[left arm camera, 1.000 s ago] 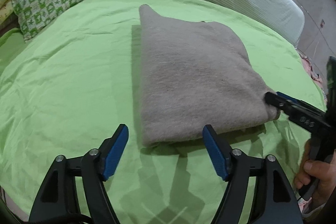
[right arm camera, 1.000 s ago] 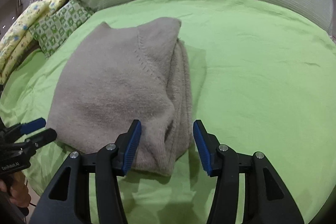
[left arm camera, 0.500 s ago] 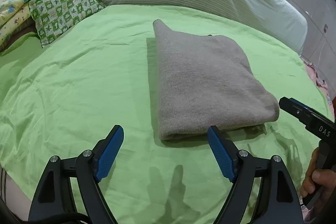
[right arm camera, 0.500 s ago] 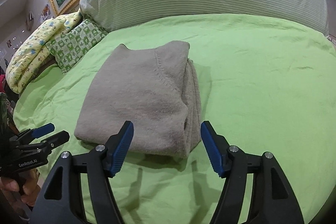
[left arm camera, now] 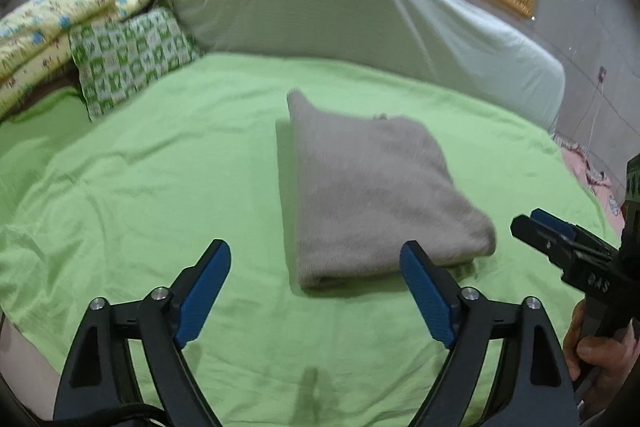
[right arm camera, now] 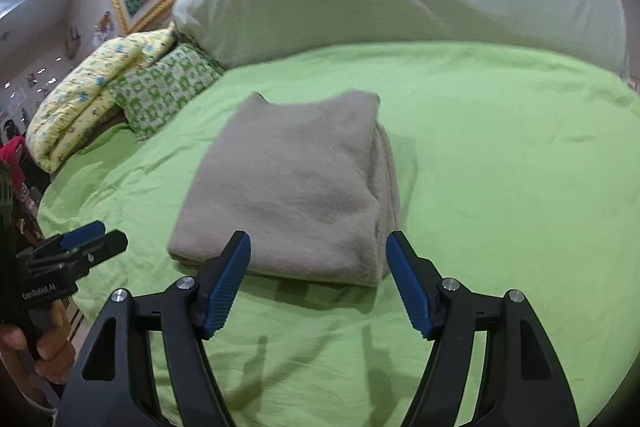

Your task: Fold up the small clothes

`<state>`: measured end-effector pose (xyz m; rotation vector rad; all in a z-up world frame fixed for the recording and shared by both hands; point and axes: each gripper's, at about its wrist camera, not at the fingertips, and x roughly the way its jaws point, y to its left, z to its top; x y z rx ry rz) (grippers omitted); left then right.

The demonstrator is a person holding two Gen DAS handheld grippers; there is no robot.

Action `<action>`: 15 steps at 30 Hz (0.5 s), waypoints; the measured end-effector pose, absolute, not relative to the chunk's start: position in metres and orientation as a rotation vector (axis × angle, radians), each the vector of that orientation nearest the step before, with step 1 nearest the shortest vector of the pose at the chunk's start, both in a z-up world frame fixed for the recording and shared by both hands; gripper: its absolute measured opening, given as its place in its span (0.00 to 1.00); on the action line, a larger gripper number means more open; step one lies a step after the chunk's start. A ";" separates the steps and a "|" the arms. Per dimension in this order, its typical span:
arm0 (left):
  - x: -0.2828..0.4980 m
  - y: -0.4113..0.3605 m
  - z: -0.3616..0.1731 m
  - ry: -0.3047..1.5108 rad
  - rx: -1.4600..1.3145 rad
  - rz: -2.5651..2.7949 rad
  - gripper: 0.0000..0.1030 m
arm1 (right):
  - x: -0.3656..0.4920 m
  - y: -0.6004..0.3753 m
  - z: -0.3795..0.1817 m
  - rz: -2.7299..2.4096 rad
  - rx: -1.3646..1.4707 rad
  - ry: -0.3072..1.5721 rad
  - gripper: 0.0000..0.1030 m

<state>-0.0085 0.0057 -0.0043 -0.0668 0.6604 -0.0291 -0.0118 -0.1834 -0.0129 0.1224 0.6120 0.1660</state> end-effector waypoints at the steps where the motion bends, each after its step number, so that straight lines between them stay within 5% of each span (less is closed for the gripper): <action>1: -0.012 0.005 0.003 0.634 -0.064 -0.032 0.86 | -0.014 -0.181 -0.008 0.173 0.113 0.594 0.78; 7: -0.023 -0.004 0.025 0.552 -0.005 -0.024 0.97 | -0.033 -0.164 0.019 0.229 0.049 0.487 1.00; 15: -0.015 -0.010 -0.007 0.598 0.019 -0.034 0.99 | -0.031 -0.153 0.003 0.233 -0.014 0.504 1.00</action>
